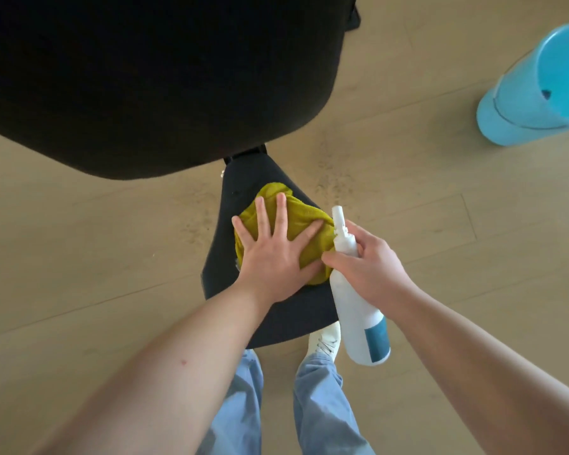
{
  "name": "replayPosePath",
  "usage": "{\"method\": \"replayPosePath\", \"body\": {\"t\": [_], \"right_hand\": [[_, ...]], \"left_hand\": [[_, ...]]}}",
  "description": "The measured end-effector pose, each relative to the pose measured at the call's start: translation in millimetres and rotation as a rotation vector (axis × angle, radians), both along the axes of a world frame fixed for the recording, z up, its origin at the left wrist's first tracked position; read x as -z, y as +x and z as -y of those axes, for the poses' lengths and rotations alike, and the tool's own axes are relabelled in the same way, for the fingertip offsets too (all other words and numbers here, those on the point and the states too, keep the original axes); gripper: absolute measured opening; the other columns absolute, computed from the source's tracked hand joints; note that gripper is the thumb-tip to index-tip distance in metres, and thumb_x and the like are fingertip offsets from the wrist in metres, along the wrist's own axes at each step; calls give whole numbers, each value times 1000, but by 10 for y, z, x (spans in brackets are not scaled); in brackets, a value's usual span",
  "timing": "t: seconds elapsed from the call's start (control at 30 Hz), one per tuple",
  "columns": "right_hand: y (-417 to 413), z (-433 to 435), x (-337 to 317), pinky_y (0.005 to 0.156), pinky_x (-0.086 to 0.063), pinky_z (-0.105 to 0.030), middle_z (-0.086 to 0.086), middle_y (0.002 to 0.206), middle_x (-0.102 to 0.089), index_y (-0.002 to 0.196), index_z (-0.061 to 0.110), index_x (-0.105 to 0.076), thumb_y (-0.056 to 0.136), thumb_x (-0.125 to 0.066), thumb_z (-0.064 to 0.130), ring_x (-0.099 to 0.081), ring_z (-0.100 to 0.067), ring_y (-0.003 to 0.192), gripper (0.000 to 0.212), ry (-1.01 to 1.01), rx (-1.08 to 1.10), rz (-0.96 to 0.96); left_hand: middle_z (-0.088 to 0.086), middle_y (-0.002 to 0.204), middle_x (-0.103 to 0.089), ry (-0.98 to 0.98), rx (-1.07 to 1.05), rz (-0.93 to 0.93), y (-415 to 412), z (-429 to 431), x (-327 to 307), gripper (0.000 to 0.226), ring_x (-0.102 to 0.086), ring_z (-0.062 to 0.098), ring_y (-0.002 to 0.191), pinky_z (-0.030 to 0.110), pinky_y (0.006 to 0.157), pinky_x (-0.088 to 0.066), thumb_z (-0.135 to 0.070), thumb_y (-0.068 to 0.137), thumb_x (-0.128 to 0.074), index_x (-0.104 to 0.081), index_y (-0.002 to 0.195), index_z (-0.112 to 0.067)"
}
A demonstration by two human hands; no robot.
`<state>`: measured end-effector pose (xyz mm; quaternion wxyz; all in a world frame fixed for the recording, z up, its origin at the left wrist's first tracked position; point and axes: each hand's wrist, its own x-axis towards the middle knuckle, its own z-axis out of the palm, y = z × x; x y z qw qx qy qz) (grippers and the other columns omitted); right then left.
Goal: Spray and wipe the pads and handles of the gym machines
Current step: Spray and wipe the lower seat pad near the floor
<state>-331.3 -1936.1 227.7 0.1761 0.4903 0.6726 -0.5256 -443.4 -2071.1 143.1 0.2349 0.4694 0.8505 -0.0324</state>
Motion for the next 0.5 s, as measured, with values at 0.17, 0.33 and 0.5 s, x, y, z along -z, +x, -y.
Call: {"method": "replayPosePath", "body": {"t": [0.17, 0.33, 0.5], "right_hand": [[-291, -59, 103, 61, -43, -28, 11, 86, -66, 117, 56, -59, 88, -73, 37, -64, -14, 79, 37, -12, -67, -8], [-443, 0, 79, 62, -45, -27, 10, 90, -66, 104, 62, -53, 91, -73, 41, -63, -11, 79, 32, -38, -169, -4], [-426, 61, 43, 61, -45, -26, 8, 88, -66, 90, 54, -55, 92, -69, 39, -61, -12, 76, 20, -6, -195, -4]], "left_hand": [[13, 168, 21, -29, -88, -46, -523, -254, 96, 73, 22, 49, 150, 87, 105, 3, -84, 91, -9, 0, 156, -53], [14, 168, -13, -32, -316, -64, -1036, -567, 134, 70, -12, 44, 152, 84, 105, -7, -70, 100, -16, -12, 161, -37], [18, 168, -13, 28, -490, -41, -1242, -541, 242, 70, -12, 40, 155, 70, 119, -13, -63, 104, -17, -19, 161, -23]]}}
